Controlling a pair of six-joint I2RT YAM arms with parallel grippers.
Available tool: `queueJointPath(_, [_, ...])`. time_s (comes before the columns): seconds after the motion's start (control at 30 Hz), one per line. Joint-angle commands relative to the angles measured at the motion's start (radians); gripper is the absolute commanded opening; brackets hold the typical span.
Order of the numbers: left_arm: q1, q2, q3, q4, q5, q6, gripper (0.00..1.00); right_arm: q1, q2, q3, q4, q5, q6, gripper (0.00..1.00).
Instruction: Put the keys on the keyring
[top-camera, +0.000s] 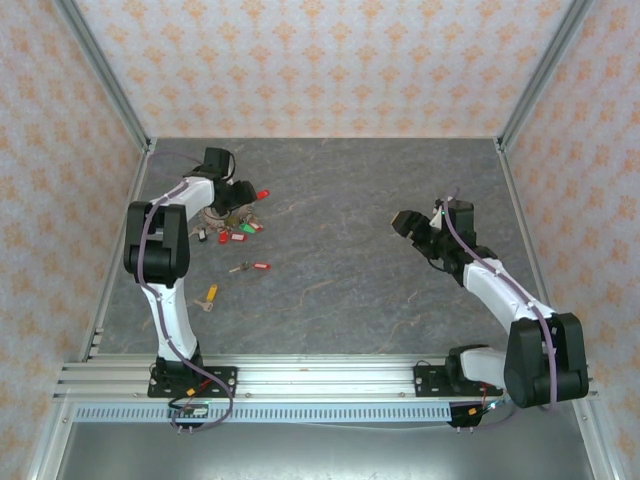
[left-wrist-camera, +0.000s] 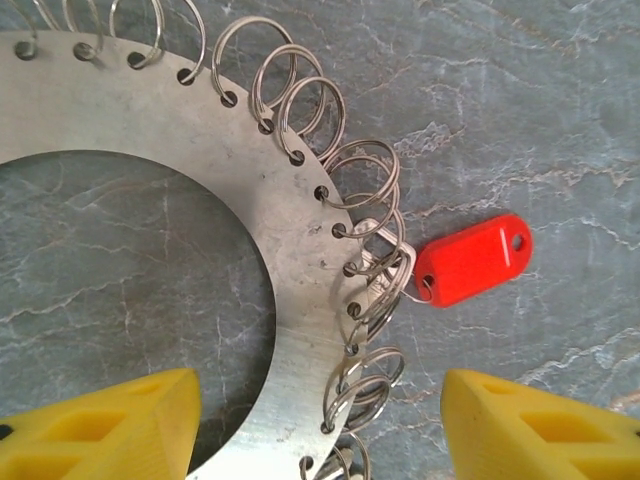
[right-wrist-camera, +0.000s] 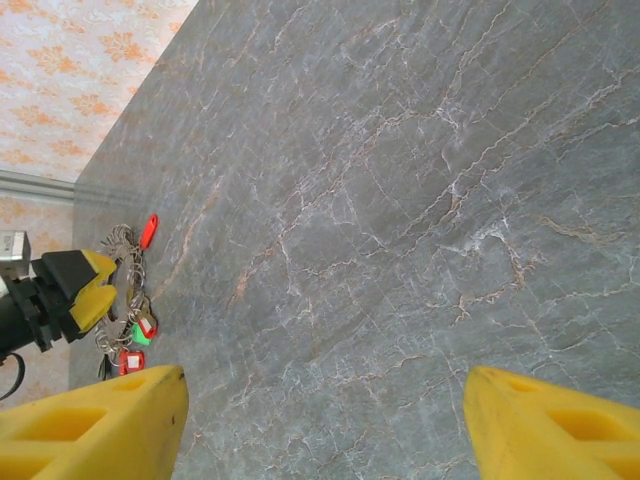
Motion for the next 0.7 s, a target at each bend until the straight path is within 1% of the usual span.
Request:
queueJointPath(0.0, [0.002, 0.005, 0.013, -0.047, 0.037, 0.007, 0.62, 0.007, -0.010, -0.009, -0.013, 0.001, 0.014, 0.73])
queueJointPath(0.1, [-0.006, -0.007, -0.024, -0.030, 0.052, 0.006, 0.58, 0.007, -0.003, -0.003, -0.018, 0.000, 0.014, 0.73])
queueJointPath(0.27, [-0.027, -0.014, -0.062, -0.032, 0.059, 0.032, 0.57, 0.010, 0.000, -0.001, -0.020, 0.004, 0.019, 0.73])
queueJointPath(0.33, [-0.031, -0.008, -0.066, -0.044, 0.064, 0.044, 0.52, 0.010, 0.001, -0.001, -0.021, 0.003, 0.019, 0.73])
queueJointPath(0.4, [-0.038, -0.011, -0.077, -0.046, 0.077, 0.050, 0.50, 0.011, 0.004, -0.003, -0.026, 0.001, 0.017, 0.73])
queueJointPath(0.43, [-0.045, -0.018, -0.085, -0.045, 0.080, 0.054, 0.48, 0.012, 0.002, -0.005, -0.025, 0.003, 0.016, 0.73])
queueJointPath(0.53, [-0.080, -0.043, -0.109, -0.043, 0.092, 0.065, 0.46, 0.012, 0.006, -0.011, -0.024, 0.007, 0.013, 0.73])
queueJointPath(0.63, [-0.137, -0.061, -0.130, -0.030, 0.122, 0.059, 0.46, 0.012, 0.019, -0.014, -0.020, 0.004, 0.014, 0.73])
queueJointPath(0.67, [-0.164, -0.062, -0.138, -0.014, 0.148, 0.049, 0.46, 0.013, 0.027, -0.014, -0.017, 0.001, 0.015, 0.73])
